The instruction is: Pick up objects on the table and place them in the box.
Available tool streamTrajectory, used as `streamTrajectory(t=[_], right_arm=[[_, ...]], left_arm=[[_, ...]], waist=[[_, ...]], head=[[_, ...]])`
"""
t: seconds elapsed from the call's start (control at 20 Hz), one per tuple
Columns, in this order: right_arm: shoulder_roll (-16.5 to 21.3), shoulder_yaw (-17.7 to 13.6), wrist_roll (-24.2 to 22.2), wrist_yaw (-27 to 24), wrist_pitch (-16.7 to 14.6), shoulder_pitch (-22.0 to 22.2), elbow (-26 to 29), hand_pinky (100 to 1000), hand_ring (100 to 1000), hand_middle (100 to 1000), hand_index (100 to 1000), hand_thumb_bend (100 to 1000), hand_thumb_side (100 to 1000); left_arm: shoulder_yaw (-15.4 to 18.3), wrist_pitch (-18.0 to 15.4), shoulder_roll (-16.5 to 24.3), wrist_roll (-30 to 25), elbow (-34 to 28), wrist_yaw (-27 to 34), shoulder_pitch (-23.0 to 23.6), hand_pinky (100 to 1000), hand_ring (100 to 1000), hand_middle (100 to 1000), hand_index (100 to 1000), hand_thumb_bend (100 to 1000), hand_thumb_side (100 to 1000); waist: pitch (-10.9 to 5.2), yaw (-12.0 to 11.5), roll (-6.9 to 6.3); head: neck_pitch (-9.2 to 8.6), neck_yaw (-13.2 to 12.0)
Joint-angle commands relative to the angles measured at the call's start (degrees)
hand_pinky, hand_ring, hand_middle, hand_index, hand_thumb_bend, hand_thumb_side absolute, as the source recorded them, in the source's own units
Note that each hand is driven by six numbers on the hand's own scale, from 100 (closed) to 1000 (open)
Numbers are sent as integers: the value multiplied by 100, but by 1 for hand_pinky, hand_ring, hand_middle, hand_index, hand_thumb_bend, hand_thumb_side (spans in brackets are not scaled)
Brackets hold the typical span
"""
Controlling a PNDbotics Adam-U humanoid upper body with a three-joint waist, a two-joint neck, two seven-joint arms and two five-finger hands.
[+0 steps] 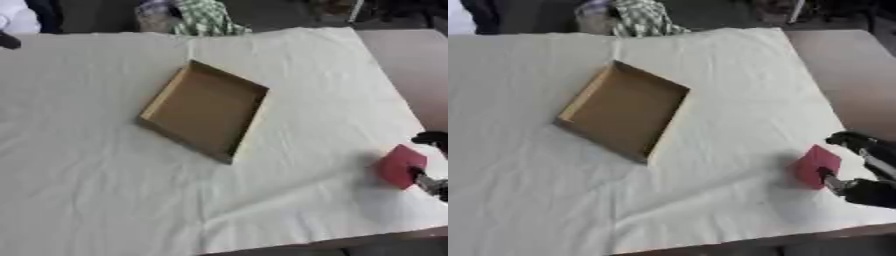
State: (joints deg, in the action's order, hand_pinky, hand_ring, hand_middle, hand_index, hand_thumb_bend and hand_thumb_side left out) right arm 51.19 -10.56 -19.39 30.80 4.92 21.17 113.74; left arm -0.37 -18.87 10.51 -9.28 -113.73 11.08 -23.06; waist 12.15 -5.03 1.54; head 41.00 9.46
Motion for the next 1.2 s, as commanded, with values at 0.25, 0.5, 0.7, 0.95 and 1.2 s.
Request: streamTrajectory(t=[0.25, 0.5, 0.7, 0.95, 1.2], right_arm=[[121, -58, -111, -86, -9, -39, 86, 997, 1000, 979, 1000, 163, 863], [127, -46, -193, -129, 46, -68, 72, 997, 1000, 981, 1000, 171, 876], [160, -23, -240, -129, 99, -120, -47, 998, 1000, 982, 1000, 179, 881], [176, 4, -264, -156, 95, -170, -183, 998, 1000, 982, 1000, 192, 901], [190, 46, -318, -176, 68, -203, -319, 998, 1000, 981, 1000, 200, 907]], left_arm=[[-19, 2, 30, -36, -86, 28, -96, 577, 778, 746, 760, 100, 631], [-21, 1, 26, -44, -86, 36, -103, 577, 778, 746, 760, 100, 632], [-20, 1, 23, -45, -86, 38, -103, 577, 779, 747, 760, 100, 632], [-23, 7, 17, -50, -86, 38, -98, 577, 780, 748, 760, 100, 632], [-20, 9, 10, -53, -86, 42, -97, 577, 781, 749, 760, 100, 633]], waist=[[-39, -12, 3], [-30, -21, 2], [-14, -29, -4], [-2, -25, -2], [9, -32, -4]], head=[[-57, 4], [-70, 8], [-81, 17], [-89, 24], [-105, 28]])
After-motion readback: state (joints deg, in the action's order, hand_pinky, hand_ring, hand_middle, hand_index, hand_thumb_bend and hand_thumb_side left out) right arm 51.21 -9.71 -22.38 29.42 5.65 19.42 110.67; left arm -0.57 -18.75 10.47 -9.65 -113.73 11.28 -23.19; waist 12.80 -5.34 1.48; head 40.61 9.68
